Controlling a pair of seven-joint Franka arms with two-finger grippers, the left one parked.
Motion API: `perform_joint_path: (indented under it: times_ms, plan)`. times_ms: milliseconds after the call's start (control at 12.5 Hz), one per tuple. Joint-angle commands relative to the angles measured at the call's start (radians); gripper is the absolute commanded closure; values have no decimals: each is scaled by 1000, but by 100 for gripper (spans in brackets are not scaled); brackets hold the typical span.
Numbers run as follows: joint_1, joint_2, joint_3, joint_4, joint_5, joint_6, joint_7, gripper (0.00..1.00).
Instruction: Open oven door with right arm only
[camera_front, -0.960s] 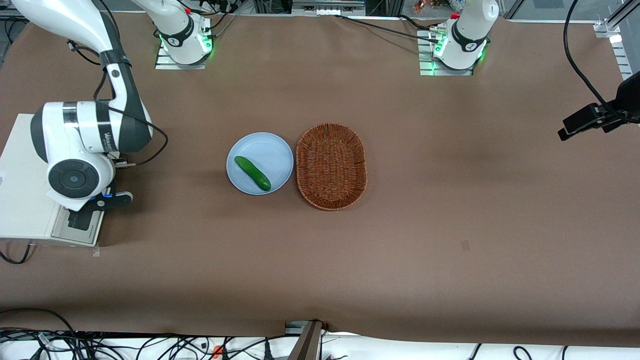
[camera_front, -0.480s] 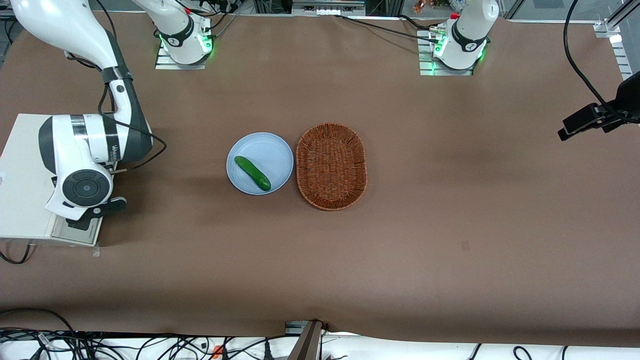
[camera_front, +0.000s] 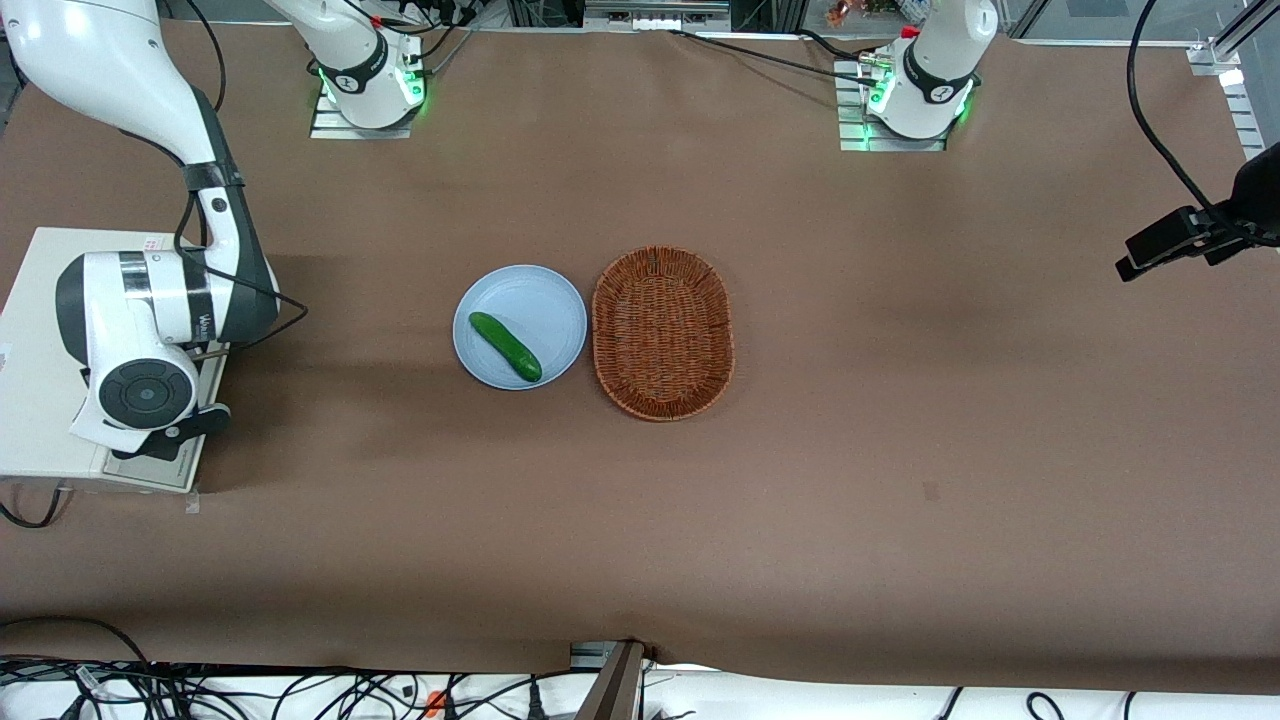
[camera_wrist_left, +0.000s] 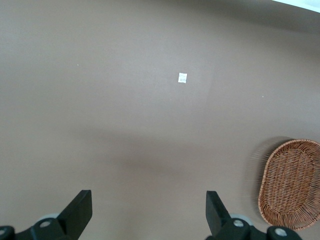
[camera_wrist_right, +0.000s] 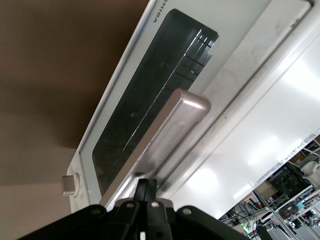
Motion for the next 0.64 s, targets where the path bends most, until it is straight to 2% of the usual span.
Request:
perform_joint_path:
  times_ms: [0, 560]
  plan:
    - [-3, 2, 4, 7, -17, 8, -20, 100]
    - [-7, 22, 5, 7, 9, 46, -11, 100]
